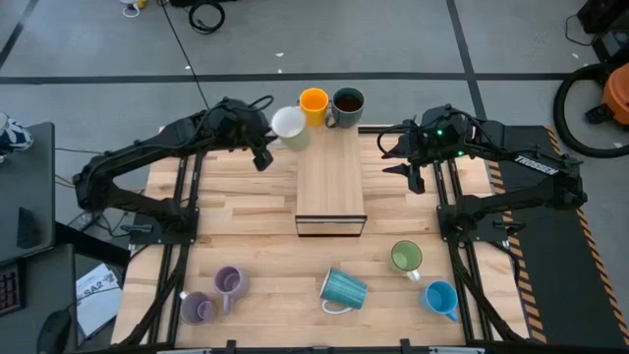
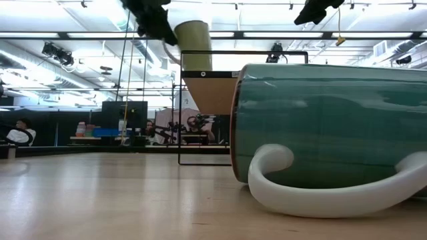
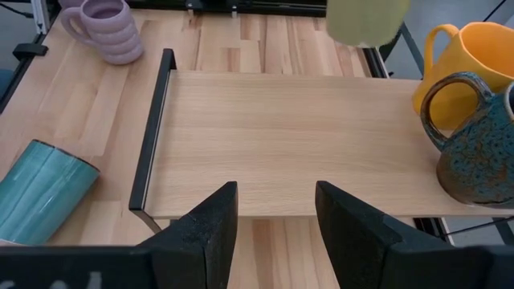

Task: Place coffee mugs
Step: Put the left light green mug on the shelf

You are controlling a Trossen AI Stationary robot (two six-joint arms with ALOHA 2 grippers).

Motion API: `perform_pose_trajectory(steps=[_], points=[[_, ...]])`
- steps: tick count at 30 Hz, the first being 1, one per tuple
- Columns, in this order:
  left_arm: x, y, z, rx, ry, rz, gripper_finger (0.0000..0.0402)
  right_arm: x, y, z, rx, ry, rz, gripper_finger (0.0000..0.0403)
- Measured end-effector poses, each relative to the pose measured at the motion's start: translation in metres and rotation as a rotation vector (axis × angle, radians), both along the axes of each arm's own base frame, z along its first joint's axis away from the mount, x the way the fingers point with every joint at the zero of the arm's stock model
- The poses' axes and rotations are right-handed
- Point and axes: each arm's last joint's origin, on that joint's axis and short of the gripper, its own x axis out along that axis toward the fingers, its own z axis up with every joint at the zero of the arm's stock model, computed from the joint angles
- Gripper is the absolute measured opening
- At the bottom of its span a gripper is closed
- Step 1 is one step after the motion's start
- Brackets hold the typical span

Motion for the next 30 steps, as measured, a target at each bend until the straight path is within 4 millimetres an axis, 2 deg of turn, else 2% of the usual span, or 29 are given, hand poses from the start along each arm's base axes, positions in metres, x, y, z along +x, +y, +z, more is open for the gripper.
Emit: perform_pose_trajectory(steps=[14, 21, 30], points=[[0.036, 0.029, -0.034, -0.016, 0.063, 0.004, 0.0063, 0.005, -0.002, -0.003, 0.003, 0.016, 0.002, 0.0174], [0.043, 0.042, -0.048, -0.035, 0.101, 0.028, 0.0063, 0.005, -0.001, -0.003, 0.003, 0.015, 0.002, 0.0174], [0.051, 0.046, -0.054, -0.039, 0.073, 0.011, 0.0063, 0.004, -0.002, -0.003, 0.003, 0.015, 0.002, 0.0174]])
